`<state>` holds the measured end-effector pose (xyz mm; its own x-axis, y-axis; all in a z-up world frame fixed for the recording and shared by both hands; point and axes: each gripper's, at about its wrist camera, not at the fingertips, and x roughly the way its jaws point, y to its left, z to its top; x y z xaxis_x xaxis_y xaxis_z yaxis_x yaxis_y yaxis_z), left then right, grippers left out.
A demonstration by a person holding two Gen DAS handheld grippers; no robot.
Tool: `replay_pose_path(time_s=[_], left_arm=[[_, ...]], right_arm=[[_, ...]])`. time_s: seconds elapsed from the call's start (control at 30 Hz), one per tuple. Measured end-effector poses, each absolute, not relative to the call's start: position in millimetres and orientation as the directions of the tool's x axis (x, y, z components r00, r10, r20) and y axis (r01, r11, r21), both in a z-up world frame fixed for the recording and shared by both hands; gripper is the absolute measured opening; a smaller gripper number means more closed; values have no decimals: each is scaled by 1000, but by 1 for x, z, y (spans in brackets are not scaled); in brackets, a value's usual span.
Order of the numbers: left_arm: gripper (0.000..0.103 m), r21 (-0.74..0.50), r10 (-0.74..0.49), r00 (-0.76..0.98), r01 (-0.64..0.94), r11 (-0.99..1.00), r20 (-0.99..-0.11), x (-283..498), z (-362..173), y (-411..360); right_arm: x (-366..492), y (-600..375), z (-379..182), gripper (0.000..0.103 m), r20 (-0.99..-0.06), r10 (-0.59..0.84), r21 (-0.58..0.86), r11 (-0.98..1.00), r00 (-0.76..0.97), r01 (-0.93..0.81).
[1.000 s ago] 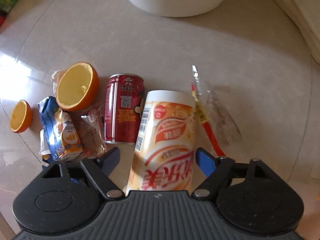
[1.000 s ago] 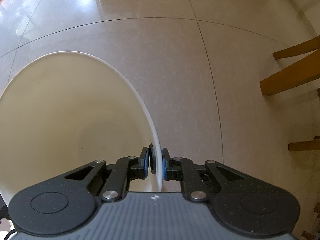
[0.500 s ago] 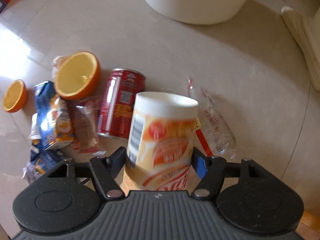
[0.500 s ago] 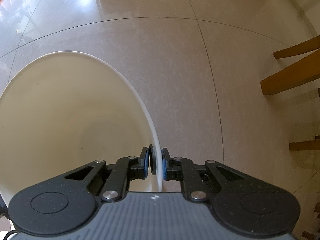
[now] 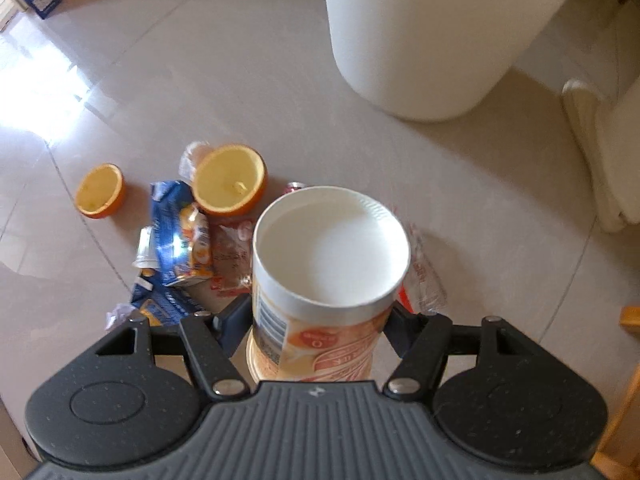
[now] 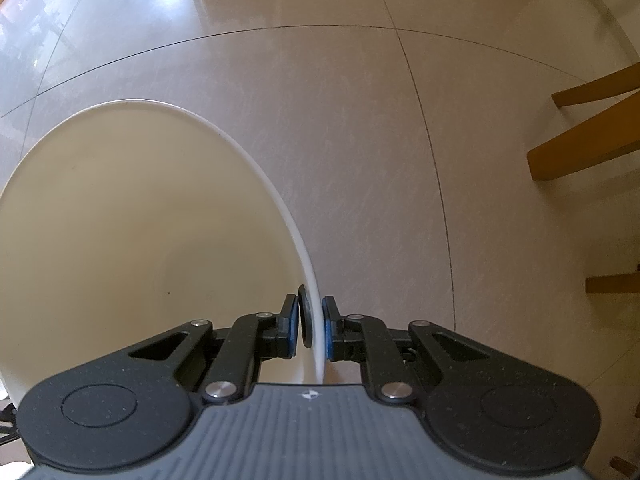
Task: Collect trash
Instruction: 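Grasp the cream drink bottle with the left tool and lift it, then carry the cream bottle over the bin and open the left tool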
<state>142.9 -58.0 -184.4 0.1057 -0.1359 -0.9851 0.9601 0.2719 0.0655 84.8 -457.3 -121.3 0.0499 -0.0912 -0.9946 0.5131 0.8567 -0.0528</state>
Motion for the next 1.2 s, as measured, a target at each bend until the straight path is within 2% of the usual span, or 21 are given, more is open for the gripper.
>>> replay_pose_path(time_s=[0.17, 0.27, 0.43, 0.53, 0.63, 0.93, 1.1, 1.2], left_arm=[[68, 100, -116, 135, 957, 272, -984, 147, -126, -80], [68, 108, -146, 150, 959, 262, -978, 149, -85, -104], [68, 110, -249, 174, 961, 254, -953, 149, -23, -160], [68, 89, -316, 167, 965, 246, -934, 146, -4, -197], [68, 73, -354, 157, 968, 240, -922, 142, -2, -231], [69, 11, -358, 106, 966, 258, -928, 141, -32, -287], [80, 19, -339, 107, 967, 253, -935, 145, -36, -294], [82, 30, -358, 124, 966, 257, -926, 145, -29, -289]], right_arm=[[86, -458, -122, 14, -995, -91, -55, 861, 47, 506], [86, -459, -122, 14, -996, -81, -47, 857, 45, 514], [85, -464, -122, 14, -996, -72, -34, 856, 53, 517], [82, -465, -121, 13, -996, -65, -28, 856, 54, 516], [81, -468, -120, 12, -997, -59, -21, 855, 57, 518], [79, -471, -120, 11, -997, -45, -5, 856, 66, 517], [78, -475, -120, 11, -997, -35, 7, 853, 70, 522], [78, -474, -120, 11, -997, -37, 4, 853, 69, 522]])
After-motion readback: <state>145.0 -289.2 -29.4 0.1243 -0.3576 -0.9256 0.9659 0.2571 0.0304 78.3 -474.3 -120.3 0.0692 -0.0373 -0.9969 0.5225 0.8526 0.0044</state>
